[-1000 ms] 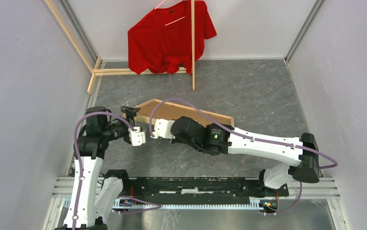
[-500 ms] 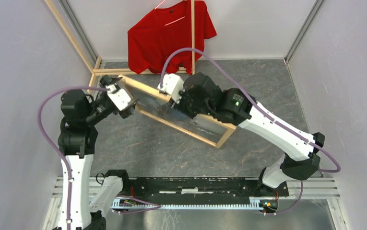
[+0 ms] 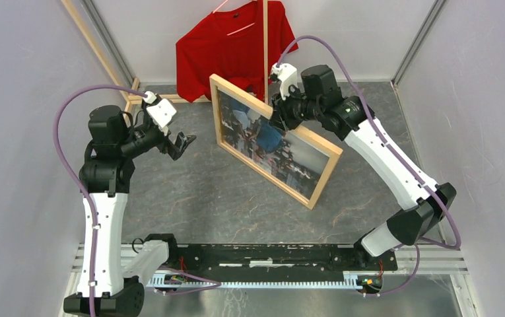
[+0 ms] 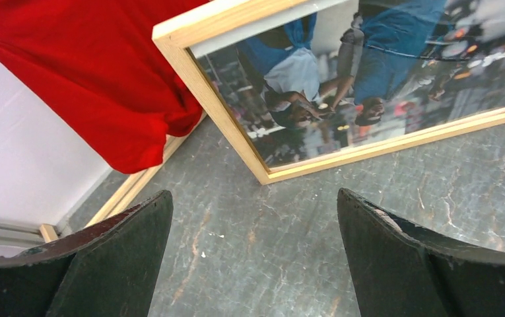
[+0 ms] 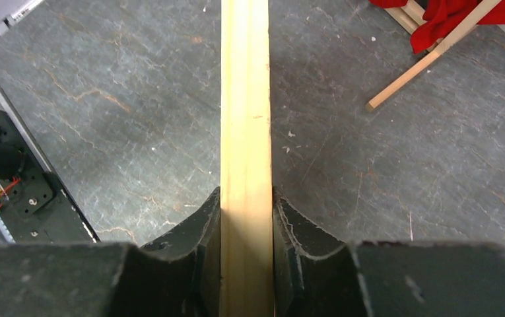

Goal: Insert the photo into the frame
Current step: Turn over the photo frame at the center of the board.

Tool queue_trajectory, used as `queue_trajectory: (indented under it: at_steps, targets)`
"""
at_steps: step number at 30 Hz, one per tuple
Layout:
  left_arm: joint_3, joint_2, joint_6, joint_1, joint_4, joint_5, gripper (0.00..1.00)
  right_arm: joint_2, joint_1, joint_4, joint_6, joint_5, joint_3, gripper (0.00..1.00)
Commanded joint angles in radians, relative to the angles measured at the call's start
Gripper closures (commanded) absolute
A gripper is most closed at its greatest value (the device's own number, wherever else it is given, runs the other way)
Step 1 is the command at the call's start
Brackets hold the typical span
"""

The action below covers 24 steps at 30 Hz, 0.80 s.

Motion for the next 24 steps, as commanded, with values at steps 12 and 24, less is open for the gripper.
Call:
queue_trajectory:
  at_steps: [12,24]
  targets:
    - [-0.065,0.101,0.022,0.003,-0.095,-0.091,0.0,0.202,-0.081,0.218,-0.02,-0.214,-0.137,0.72]
    - [-0.111,0.218,0.111,0.002,-0.115,-0.152,0.01,0.394,-0.107,0.208,-0.077,-0.232,-0.055,0.75]
